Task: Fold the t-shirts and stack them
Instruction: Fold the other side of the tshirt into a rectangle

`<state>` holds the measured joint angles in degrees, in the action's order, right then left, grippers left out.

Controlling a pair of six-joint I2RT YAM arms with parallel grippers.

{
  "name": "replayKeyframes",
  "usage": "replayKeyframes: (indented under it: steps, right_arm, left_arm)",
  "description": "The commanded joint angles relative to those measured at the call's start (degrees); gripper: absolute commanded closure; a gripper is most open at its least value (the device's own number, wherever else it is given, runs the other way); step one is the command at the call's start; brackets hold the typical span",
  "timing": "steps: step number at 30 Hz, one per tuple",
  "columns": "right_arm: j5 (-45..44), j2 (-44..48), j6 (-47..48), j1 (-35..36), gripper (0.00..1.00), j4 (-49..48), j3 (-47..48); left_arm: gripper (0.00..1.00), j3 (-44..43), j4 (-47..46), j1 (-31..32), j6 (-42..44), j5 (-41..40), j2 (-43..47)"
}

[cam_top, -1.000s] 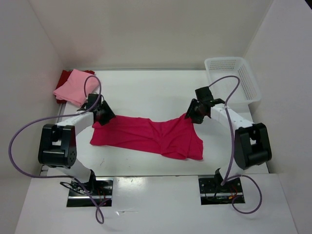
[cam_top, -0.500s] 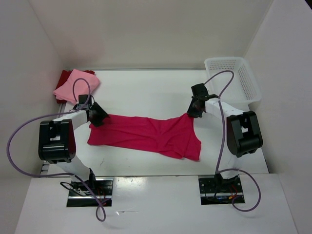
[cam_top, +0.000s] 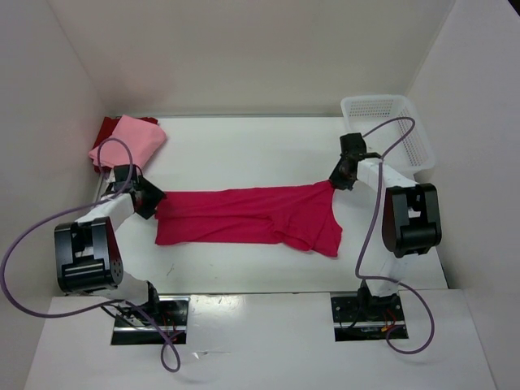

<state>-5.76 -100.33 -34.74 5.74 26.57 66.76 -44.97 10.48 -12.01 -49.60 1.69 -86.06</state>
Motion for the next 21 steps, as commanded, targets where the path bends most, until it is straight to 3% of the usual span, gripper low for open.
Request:
replayKeyframes:
  steps: [1,2,3,5,8,10,11,15,21]
  right_arm:
    - [0.12,1.63,0.2,0.41,0.86,-1.34,2.67]
    - [1.35,1.63,0.2,0.41,0.68,-1.34,2.67]
    - [3.02,2.85,0.2,0.41,0.63,-1.34,2.67]
    - [3.73,5.05,0.81,0.41,0.55,0.94,3.29]
    - [5.32,10.94,0.29,2.07,0.54,2.0,1.45]
    - [6.72,14.44,-0.94,4.01,0.59,2.7,-1.7]
    - [7.51,15.34,-1.55,6.45,0.69,2.7,-3.2]
    - [14.87,18.41,-8.82,12.62,0.91,-1.95,-15.22]
    - [15.43,20.44,-15.25,15.09,0.99,-4.34,-25.7]
  left_arm:
    - [0.35,0.06,0.33,-0.29,-1.2,-0.47,2.39]
    - [0.35,-1.07,0.33,-0.29,-0.59,1.97,2.91]
    - [0.34,-1.69,0.33,-0.29,-0.06,3.13,3.53]
    - [0.34,-3.27,0.33,0.31,0.73,3.67,6.15]
    - [0.34,-4.07,1.03,3.74,1.44,2.52,10.11]
    - [0.35,-3.46,0.42,8.11,1.44,2.0,10.65]
    - [0.35,-3.46,0.42,9.88,1.44,0.95,10.65]
    - [0.35,-2.32,-1.42,16.48,0.22,-3.09,6.88]
    - [0.35,-1.79,-2.75,16.49,-1.45,-1.96,-1.64]
